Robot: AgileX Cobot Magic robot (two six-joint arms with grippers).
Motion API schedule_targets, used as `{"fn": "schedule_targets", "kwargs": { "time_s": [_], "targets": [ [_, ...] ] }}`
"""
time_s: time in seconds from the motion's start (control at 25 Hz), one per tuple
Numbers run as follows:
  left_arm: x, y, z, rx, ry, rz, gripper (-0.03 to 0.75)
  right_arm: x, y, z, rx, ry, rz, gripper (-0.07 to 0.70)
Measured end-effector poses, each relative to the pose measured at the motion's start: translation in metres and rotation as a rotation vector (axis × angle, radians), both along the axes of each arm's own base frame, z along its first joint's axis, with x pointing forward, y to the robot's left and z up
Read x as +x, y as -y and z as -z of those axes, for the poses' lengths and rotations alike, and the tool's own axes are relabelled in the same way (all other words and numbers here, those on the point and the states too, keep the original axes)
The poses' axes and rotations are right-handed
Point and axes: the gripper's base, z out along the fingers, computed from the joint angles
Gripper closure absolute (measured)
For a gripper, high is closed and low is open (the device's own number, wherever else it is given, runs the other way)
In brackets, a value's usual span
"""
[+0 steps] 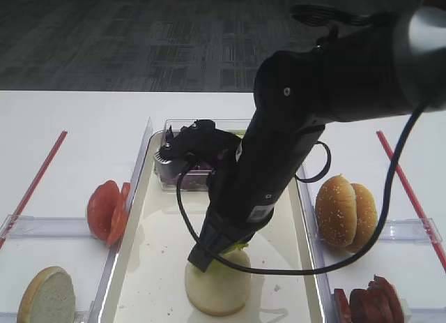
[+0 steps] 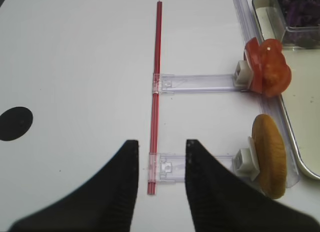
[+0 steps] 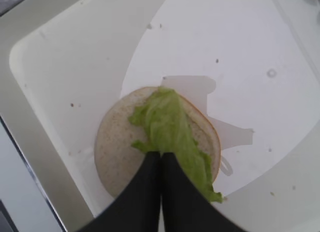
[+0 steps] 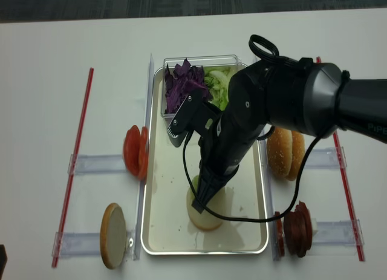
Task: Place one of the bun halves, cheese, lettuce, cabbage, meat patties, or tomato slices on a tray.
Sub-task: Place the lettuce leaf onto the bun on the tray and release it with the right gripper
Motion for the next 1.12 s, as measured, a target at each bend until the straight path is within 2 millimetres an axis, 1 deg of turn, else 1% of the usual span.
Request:
{"fn": "schedule_targets", "kwargs": {
  "time_s": [0.24, 0.52, 0.72, 0.92, 1.12],
  "targets": [
    [0.000, 0.000, 0.000, 0.000, 0.000, 0.000, 0.492, 0.000, -0.001, 0.000, 0.010, 0.010, 0.003, 0.602],
    [0.000, 0.000, 0.000, 0.000, 0.000, 0.000, 0.492, 0.001, -0.001, -0.010, 0.039, 0.053, 0.007, 0.603],
    [0.000, 0.000, 0.000, 0.000, 0.000, 0.000, 0.492, -0.001, 0.000, -0.010, 0.031, 0.039, 0.000, 0.602],
    [0.000, 0.000, 0.000, 0.000, 0.000, 0.000, 0.492, -0.003, 0.002, -0.008, 0.017, 0.023, -0.006, 0.602],
    [0.000, 0.000, 0.000, 0.000, 0.000, 0.000, 0.492, -0.008, 0.006, 0.004, -0.014, -0.012, -0.011, 0.602]
  ]
}}
